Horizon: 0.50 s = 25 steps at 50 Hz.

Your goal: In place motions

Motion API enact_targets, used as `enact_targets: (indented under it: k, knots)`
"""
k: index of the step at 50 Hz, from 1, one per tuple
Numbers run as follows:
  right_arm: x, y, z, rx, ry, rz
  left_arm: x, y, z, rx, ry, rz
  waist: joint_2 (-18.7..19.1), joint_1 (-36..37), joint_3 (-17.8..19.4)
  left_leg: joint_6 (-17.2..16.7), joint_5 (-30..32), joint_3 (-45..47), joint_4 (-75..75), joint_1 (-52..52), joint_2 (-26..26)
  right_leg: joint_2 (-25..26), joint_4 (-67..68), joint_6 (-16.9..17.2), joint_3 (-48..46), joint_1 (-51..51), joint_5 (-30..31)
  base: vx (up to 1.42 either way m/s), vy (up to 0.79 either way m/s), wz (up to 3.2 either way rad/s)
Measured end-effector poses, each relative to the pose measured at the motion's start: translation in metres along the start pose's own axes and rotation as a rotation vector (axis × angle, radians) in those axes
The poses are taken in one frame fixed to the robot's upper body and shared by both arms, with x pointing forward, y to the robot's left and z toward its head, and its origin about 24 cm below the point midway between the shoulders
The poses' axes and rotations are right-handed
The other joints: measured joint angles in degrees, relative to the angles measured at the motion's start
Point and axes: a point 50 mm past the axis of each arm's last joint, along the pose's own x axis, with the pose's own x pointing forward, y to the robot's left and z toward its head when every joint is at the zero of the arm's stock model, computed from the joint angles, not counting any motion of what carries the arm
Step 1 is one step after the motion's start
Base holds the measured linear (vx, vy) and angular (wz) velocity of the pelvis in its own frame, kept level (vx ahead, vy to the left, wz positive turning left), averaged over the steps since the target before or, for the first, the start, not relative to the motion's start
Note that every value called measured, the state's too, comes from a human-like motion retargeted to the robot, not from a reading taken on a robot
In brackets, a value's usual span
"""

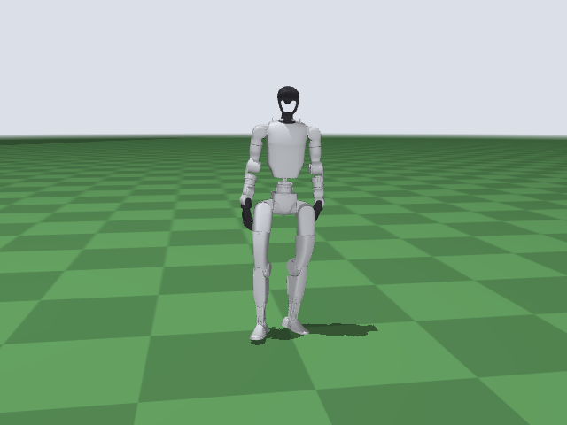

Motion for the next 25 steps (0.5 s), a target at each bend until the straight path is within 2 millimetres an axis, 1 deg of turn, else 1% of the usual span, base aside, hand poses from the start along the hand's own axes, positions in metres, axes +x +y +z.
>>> enact_targets:
  k: [3, 6, 8, 10, 14, 15, 16, 17, 18, 20, 22, 23, 25]
  knots:
    - [-0.001, -0.003, 0.008, -0.019, -0.018, -0.006, -0.002, 0.005, -0.002, -0.002, 0.008, 0.012, 1.57, -0.88, 0.62, -0.37, -1.75, 6.59, -0.34, 0.43, 2.25, -3.26, -0.36, 1.1, -17.23, 2.13, -2.77, -0.3, -0.17, -2.68]
    - [-0.001, -0.005, 0.008, -0.028, -0.006, -0.014, -0.003, 0.01, -0.011, -0.023, 0.036, 0.03, 2.78, -1.22, 0.59, -1.08, -3.62, 13.32, -0.7, 1.19, 4.17, -4.4, -0.73, 0.08, -31.84, 4.8, -3.03, -0.25, -0.17, -2.97]
    - [-0.002, -0.007, 0.003, -0.018, 0.021, -0.02, -0.003, 0.012, -0.022, -0.046, 0.071, 0.041, 3.51, -1.05, 0.15, -1.61, -4.75, 17.5, -0.72, 1.77, 5.33, -4.39, -0.12, -0.62, -37.88, 6.19, -1.95, -0.13, -0.11, -2.98]
    - [-0.002, -0.007, -0.007, 0.017, 0.06, -0.023, -0.002, 0.012, -0.037, -0.074, 0.118, 0.045, 4.45, -1.51, -0.56, -2.26, -5.74, 20.71, -0.59, 2.24, 6.62, -4.49, 1.4, -0.79, -40.8, 7.21, -0.48, -0.08, -0.26, -2.58]
    - [-0.003, -0.003, -0.031, 0.172, 0.144, -0.012, 0.0, 0.005, -0.065, -0.147, 0.207, 0.03, 5.1, -2.62, -2.57, -3.48, -7.51, 26.24, 0.07, 3.34, 7.81, -4.38, 2.26, -1.35, -40.11, 8.04, 2.41, -0.02, -0.31, -2.19]
    - [-0.003, -0.002, -0.037, 0.221, 0.162, -0.005, 0.001, 0.003, -0.07, -0.167, 0.221, 0.025, 4.93, -2.87, -3.06, -3.77, -7.93, 27.78, 0.22, 3.76, 7.71, -4.32, 1.6, -0.97, -39.44, 8.27, 3.6, 0.0, -0.35, -2.02]
    - [-0.004, 0.0, -0.042, 0.274, 0.176, 0.003, 0.001, 0.002, -0.073, -0.189, 0.228, 0.019, 4.36, -3.0, -3.53, -4.01, -8.19, 29.1, 0.36, 4.25, 7.18, -3.95, -0.1, 0.85, -38.56, 8.61, 2.94, 0.02, -0.28, -1.93]
    - [-0.005, 0.002, -0.047, 0.326, 0.19, 0.012, 0.001, 0.001, -0.077, -0.209, 0.235, 0.014, 3.82, -3.32, -3.94, -4.31, -8.4, 30.26, 0.48, 4.87, 6.71, -3.27, -1.81, 1.76, -36.94, 8.6, 2.63, 0.06, -0.18, -1.7]
    - [-0.005, 0.004, -0.053, 0.376, 0.203, 0.022, 0.001, 0.0, -0.08, -0.229, 0.239, 0.011, 3.32, -4.03, -4.21, -4.72, -8.5, 31.12, 0.58, 5.77, 6.38, -1.99, -3.53, 0.84, -33.82, 7.88, 3.01, 0.1, -0.21, -1.54]
    - [-0.007, 0.011, -0.063, 0.465, 0.226, 0.047, 0.001, 0.001, -0.084, -0.265, 0.24, 0.008, 2.62, -4.49, -5.3, -5.54, -8.36, 34.26, 0.93, 7.43, 6.51, -0.52, -7.0, -1.66, -28.13, 5.87, 4.79, 0.13, -0.34, -1.49]
    - [-0.007, 0.017, -0.072, 0.525, 0.247, 0.065, 0.001, 0.0, -0.081, -0.295, 0.217, 0.013, 1.57, -4.72, -6.27, -5.14, -7.94, 36.04, 2.6, 8.5, 6.94, -0.42, -9.2, -1.65, -27.45, 5.65, 6.1, 0.11, -0.52, -1.37]
    - [-0.008, 0.018, -0.074, 0.541, 0.254, 0.066, 0.002, 0.0, -0.078, -0.313, 0.193, 0.016, 0.6, -4.85, -6.71, -4.68, -7.48, 36.43, 3.98, 8.94, 7.02, -0.28, -9.61, -1.73, -27.29, 5.45, 5.68, 0.09, -0.4, -1.37]
    - [-0.008, 0.022, -0.078, 0.541, 0.268, 0.068, 0.002, 0.003, -0.07, -0.353, 0.132, 0.012, -2.33, -4.6, -7.46, -2.59, -5.1, 36.76, 8.52, 9.28, 7.42, -2.45, -7.7, -2.62, -19.88, 2.94, 4.67, 0.11, -0.41, -1.49]
